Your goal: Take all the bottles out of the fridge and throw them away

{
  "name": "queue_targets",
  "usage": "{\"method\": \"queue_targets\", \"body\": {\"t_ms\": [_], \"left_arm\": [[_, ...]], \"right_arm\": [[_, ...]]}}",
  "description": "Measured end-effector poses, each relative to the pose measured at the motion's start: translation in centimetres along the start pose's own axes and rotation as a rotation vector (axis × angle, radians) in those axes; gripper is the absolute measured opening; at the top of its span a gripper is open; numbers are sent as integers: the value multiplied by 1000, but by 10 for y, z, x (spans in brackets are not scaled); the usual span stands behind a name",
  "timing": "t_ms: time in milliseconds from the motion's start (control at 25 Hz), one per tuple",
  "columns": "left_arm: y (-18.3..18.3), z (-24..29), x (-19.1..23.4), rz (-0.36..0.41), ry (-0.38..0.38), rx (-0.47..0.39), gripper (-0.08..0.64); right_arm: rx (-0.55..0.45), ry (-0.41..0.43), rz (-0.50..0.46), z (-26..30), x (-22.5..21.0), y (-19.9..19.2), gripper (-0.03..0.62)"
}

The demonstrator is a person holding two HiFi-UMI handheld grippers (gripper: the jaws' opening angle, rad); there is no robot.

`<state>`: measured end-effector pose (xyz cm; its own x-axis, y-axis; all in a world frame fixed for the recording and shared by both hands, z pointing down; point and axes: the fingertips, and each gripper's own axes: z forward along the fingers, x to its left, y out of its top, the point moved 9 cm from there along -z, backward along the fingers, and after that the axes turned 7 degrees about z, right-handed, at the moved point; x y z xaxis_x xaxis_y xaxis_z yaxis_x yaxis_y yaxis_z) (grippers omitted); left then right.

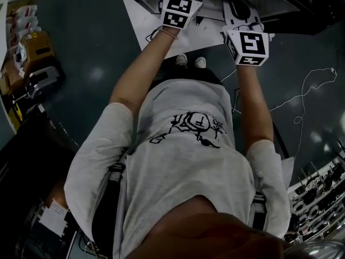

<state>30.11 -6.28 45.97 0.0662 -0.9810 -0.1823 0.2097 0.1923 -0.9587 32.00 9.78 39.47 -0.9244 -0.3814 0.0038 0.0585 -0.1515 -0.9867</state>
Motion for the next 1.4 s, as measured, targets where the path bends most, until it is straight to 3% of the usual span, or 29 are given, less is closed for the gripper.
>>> {"method": "queue_targets", "body": {"t_ms": [720, 1080, 1400], "left_arm": [[-17, 43, 12, 57, 9, -19, 184], [-12, 34, 15, 91, -10, -47, 156], [0, 5, 13, 62, 2, -47, 156]], "right_arm": [[-17, -33, 48, 19, -20, -17, 11], [-13, -49, 57, 15, -25, -19, 9], [-10, -42, 75, 8, -21, -11, 10]]}}
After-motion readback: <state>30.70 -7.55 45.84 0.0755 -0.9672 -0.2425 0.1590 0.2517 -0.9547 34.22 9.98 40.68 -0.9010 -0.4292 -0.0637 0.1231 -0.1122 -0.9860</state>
